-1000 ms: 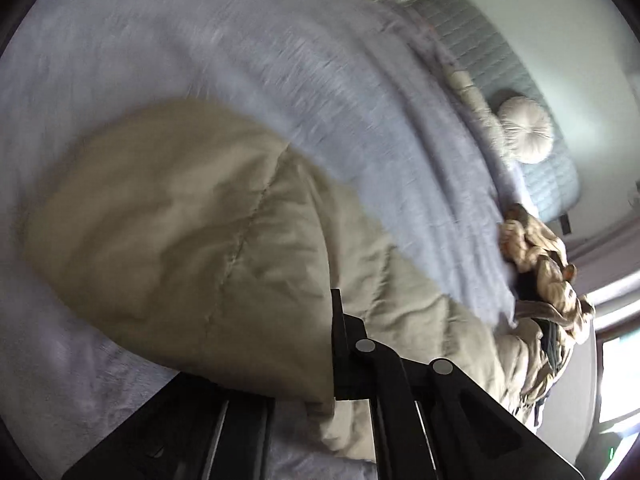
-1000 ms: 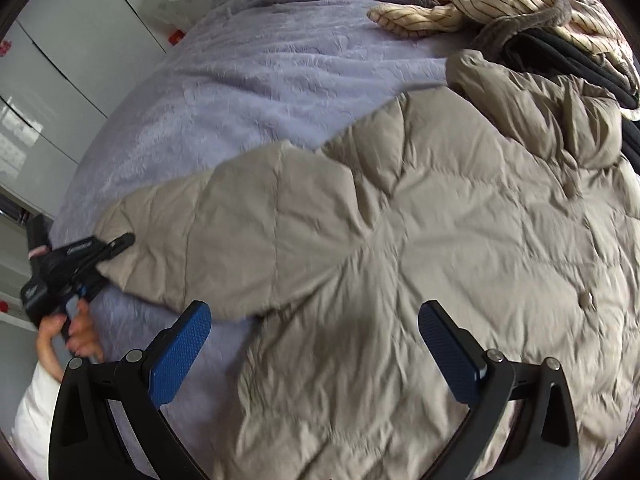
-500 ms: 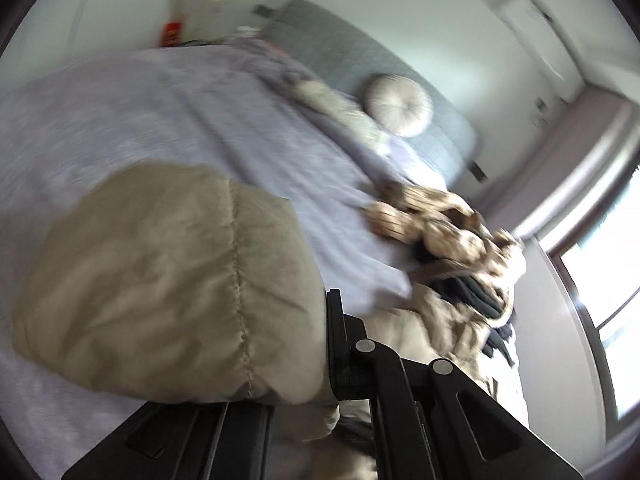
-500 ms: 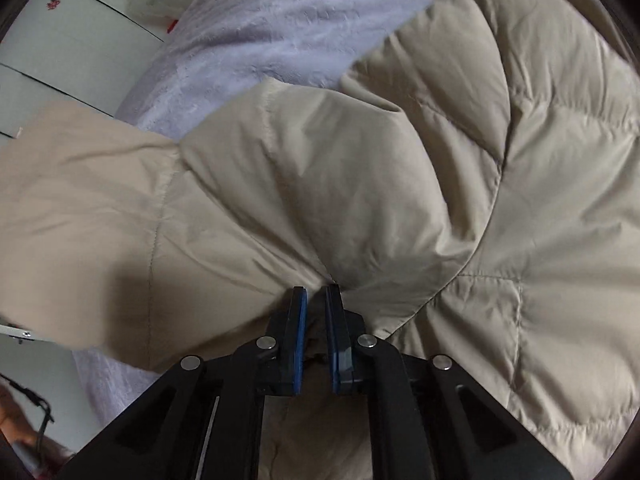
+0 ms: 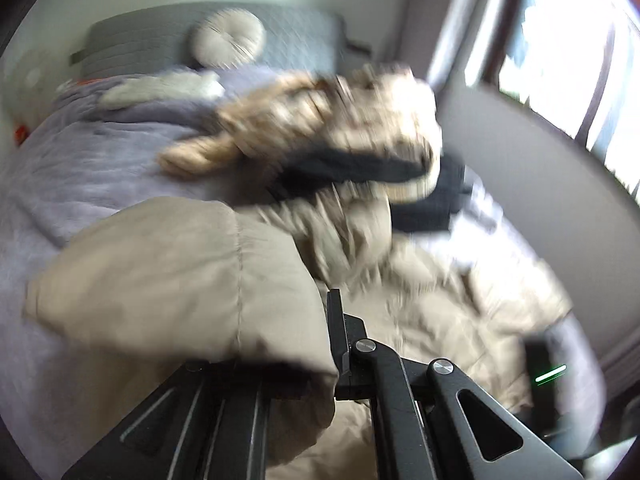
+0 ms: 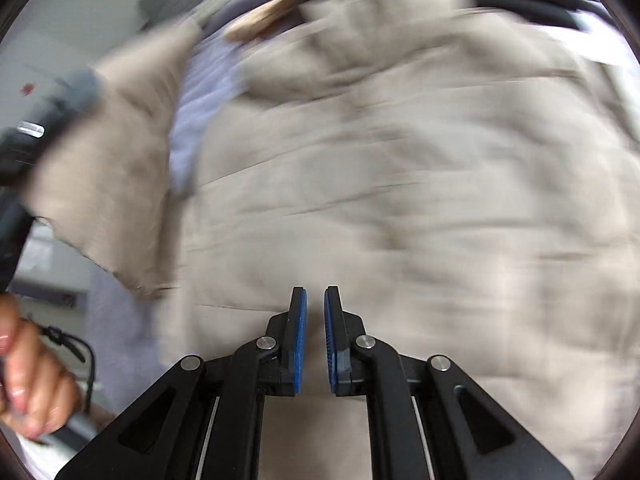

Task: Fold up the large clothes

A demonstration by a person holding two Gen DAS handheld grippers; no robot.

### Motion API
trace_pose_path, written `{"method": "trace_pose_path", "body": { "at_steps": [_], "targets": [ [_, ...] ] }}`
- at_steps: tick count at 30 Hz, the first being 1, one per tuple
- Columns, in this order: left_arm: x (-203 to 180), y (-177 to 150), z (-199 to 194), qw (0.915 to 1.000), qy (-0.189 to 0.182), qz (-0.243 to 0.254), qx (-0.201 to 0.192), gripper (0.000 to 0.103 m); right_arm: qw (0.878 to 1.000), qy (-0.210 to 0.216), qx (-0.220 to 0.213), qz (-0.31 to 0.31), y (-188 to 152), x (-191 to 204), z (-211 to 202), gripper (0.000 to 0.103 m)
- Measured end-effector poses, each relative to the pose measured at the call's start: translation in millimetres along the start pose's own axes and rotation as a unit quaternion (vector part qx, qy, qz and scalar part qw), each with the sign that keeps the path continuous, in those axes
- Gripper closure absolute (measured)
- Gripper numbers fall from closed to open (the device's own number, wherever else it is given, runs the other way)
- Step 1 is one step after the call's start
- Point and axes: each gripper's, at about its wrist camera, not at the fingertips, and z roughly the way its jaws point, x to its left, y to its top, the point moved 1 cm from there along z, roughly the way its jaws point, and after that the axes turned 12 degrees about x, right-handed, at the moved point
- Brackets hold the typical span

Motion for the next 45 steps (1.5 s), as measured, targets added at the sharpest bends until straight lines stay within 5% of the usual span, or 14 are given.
{"method": "trace_pose_path", "body": {
  "at_steps": [5,7,9,15,19,23,27,34,35,36,37,38,41,45],
  "targets": [
    [-46,-22,83,0.9939,0.05,0.043,0.088,0.095,0.998,-0.017,-0.011,0.057,-2,-66,-9,0.094],
    [-50,-31,100,0.9909,0.063,0.056,0.105,0.065,0.998,-0.01,-0.015,0.064,0,-74,-10,0.094],
    [-53,-38,99,0.9913,0.067,0.059,0.097,0.016,0.998,-0.003,-0.02,0.065,8,-70,-7,0.094],
    [-45,-46,58,0.9933,0.047,0.067,0.082,0.016,0.997,-0.015,-0.036,0.068,17,-65,-9,0.091],
    [-10,-50,8,0.9976,0.049,0.031,0.038,0.016,0.996,-0.049,-0.069,0.028,-9,-55,-51,0.03],
    [78,-47,-20,0.9934,0.074,-0.08,0.035,0.016,0.993,-0.056,-0.087,-0.055,-12,-18,-63,0.027],
    [175,-53,-6,0.9714,0.053,-0.22,0.073,0.016,0.984,-0.085,-0.081,-0.132,5,39,-40,0.023],
    [267,-76,66,0.9072,-0.132,-0.371,0.148,0.016,0.974,-0.162,-0.088,-0.131,41,71,-6,0.023],
    [270,-75,70,0.9019,-0.144,-0.381,0.143,0.024,0.976,-0.162,-0.09,-0.117,47,68,-5,0.023],
    [270,-72,72,0.8999,-0.159,-0.385,0.128,0.059,0.978,-0.157,-0.095,-0.098,55,63,-4,0.037],
    [265,-69,74,0.9013,-0.169,-0.38,0.12,0.073,0.98,-0.149,-0.096,-0.087,53,55,-9,0.089],
    [263,-65,70,0.9071,-0.16,-0.373,0.112,0.079,0.983,-0.143,-0.093,-0.072,54,45,-13,0.099],
    [240,-51,40,0.9506,-0.106,-0.285,0.061,0.086,0.987,-0.09,-0.13,-0.023,49,13,-37,0.099],
    [233,-47,45,0.9687,-0.059,-0.231,0.067,0.086,0.993,-0.049,-0.105,0.038,43,-25,-24,0.099]
  ]
}}
